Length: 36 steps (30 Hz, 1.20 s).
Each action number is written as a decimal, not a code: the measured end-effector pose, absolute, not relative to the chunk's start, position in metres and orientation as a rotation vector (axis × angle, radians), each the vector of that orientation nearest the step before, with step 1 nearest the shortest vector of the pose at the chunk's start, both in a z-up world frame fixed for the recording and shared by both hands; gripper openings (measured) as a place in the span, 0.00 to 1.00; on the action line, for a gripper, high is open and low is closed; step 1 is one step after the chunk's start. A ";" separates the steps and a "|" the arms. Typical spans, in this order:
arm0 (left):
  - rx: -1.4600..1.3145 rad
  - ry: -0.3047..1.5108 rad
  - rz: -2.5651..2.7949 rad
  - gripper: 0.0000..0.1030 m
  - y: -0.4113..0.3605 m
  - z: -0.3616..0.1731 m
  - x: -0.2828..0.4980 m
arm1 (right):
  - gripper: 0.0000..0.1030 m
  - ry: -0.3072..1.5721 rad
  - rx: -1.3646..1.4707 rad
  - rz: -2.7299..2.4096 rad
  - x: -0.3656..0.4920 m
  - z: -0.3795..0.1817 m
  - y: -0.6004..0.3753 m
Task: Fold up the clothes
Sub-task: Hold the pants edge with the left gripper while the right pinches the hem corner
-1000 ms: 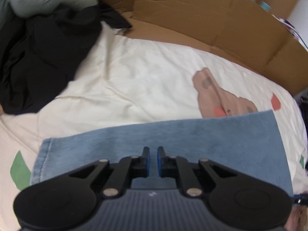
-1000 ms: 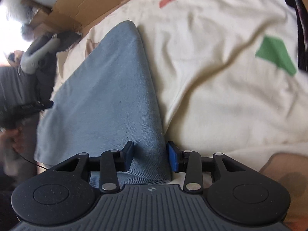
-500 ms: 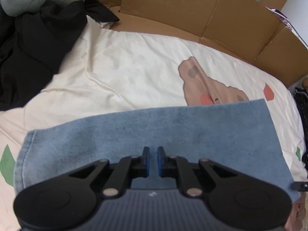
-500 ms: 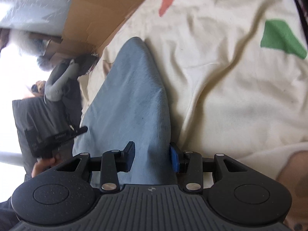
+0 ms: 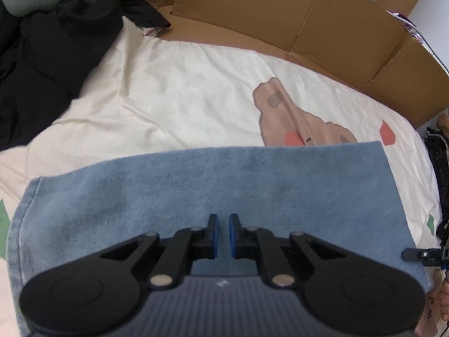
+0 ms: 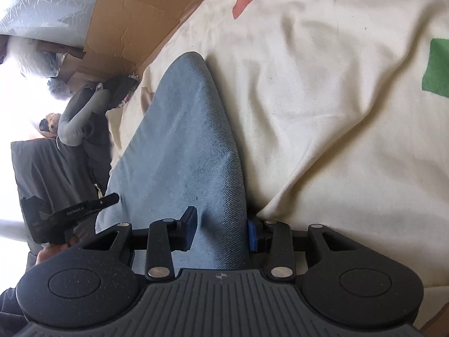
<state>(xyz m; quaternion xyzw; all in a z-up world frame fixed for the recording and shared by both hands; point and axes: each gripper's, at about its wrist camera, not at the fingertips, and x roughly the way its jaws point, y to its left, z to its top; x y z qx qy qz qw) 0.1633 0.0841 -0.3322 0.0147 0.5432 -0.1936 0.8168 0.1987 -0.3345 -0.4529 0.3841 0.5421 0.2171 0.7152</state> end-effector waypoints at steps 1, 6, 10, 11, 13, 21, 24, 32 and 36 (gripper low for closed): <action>0.020 1.149 -0.407 0.08 0.083 -0.333 0.165 | 0.40 1.204 0.865 0.483 0.199 -0.454 -0.336; 0.009 1.123 -0.406 0.07 0.072 -0.339 0.179 | 0.26 1.212 0.862 0.508 0.203 -0.454 -0.338; 0.043 1.110 -0.422 0.07 0.063 -0.349 0.194 | 0.18 1.188 0.887 0.561 0.202 -0.445 -0.339; 0.050 1.111 -0.421 0.03 0.062 -0.354 0.199 | 0.18 1.180 0.895 0.576 0.203 -0.443 -0.339; 0.050 1.107 -0.421 0.03 0.060 -0.356 0.202 | 0.18 1.174 0.901 0.593 0.204 -0.439 -0.338; 0.044 1.089 -0.458 0.03 0.043 -0.352 0.209 | 0.19 1.207 0.891 0.549 0.218 -0.448 -0.330; 0.042 1.091 -0.455 0.03 0.042 -0.355 0.209 | 0.19 1.223 0.876 0.540 0.223 -0.449 -0.325; 0.039 1.163 -0.476 0.03 0.052 -0.360 0.175 | 0.19 1.274 0.864 0.562 0.227 -0.458 -0.318; 0.034 1.211 -0.488 0.03 0.058 -0.357 0.153 | 0.19 1.282 0.854 0.571 0.229 -0.459 -0.316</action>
